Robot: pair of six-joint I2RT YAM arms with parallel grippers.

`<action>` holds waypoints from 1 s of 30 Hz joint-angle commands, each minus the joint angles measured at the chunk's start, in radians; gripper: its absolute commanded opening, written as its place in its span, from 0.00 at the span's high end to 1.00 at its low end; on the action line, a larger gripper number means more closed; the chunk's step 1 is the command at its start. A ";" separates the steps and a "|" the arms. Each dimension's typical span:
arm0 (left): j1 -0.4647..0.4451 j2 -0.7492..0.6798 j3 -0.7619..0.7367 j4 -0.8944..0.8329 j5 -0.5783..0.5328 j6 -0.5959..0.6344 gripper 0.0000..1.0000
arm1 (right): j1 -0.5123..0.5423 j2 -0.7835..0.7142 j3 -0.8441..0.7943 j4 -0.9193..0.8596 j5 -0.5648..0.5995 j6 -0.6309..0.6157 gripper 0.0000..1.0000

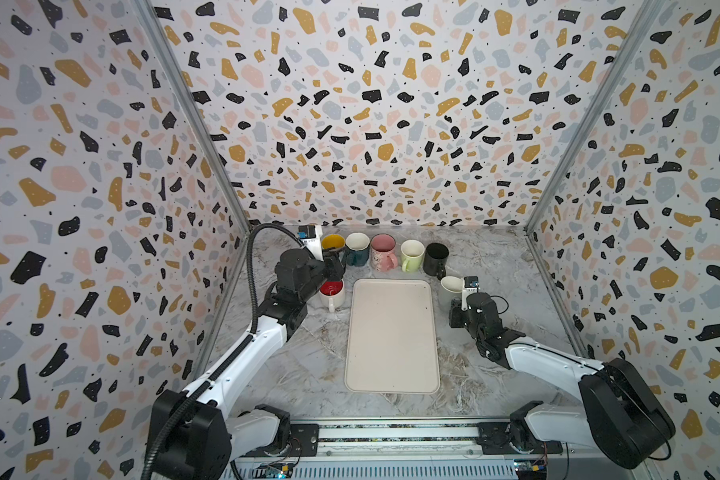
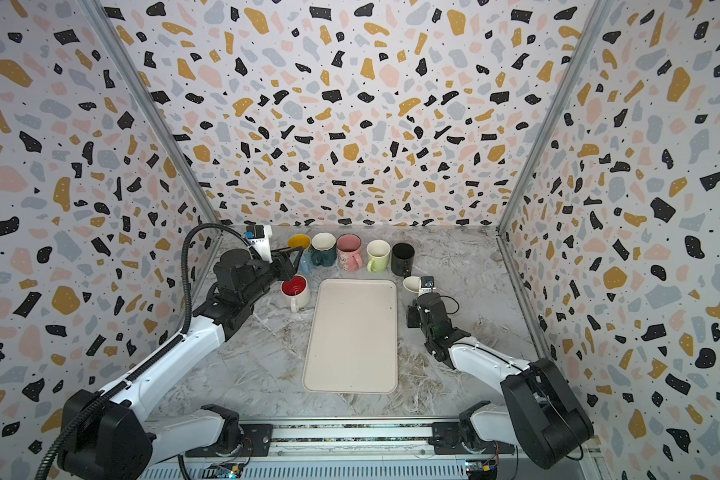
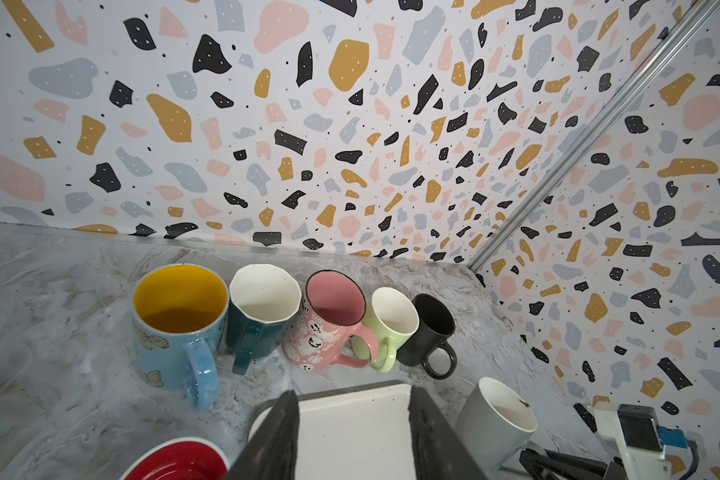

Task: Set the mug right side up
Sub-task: 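Lower the grey mug upright onto the table and open the right gripper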

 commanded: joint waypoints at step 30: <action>0.016 -0.032 -0.036 0.055 -0.004 0.018 0.54 | 0.081 0.079 -0.031 0.124 0.120 0.013 1.00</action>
